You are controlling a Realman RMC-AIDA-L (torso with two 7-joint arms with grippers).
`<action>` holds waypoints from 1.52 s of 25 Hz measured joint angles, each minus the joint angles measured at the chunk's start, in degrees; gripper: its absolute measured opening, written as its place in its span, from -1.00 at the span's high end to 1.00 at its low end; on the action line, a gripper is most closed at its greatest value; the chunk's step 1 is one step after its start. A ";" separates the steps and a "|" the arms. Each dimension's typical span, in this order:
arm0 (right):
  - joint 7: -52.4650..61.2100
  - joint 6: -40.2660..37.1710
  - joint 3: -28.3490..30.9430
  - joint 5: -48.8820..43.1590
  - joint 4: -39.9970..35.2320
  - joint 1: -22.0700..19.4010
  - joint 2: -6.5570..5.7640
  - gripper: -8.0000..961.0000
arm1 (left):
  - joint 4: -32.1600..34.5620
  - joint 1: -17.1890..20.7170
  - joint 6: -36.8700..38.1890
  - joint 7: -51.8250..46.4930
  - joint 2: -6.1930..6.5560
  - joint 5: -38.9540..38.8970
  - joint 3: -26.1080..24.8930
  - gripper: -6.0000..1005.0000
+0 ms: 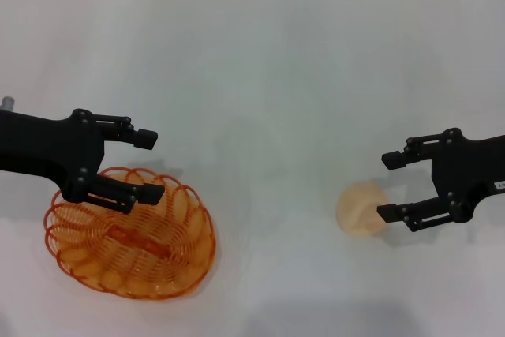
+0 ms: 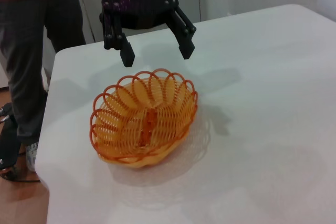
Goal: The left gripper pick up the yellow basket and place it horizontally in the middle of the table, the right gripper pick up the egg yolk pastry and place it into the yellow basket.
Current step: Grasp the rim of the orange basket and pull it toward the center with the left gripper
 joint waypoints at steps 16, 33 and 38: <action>0.16 0.17 0.00 -1.40 1.29 0.47 0.09 -0.61 | 0.00 -0.43 -0.02 0.00 0.08 -0.08 0.03 -0.75; 0.17 0.18 0.40 -0.95 0.95 0.47 0.09 -0.61 | 11.99 -3.97 2.19 -20.71 0.49 13.78 0.32 -0.75; 0.23 0.18 0.53 -0.91 0.82 0.72 0.09 -0.61 | 15.25 -4.87 3.37 -26.48 0.71 21.26 0.35 -0.75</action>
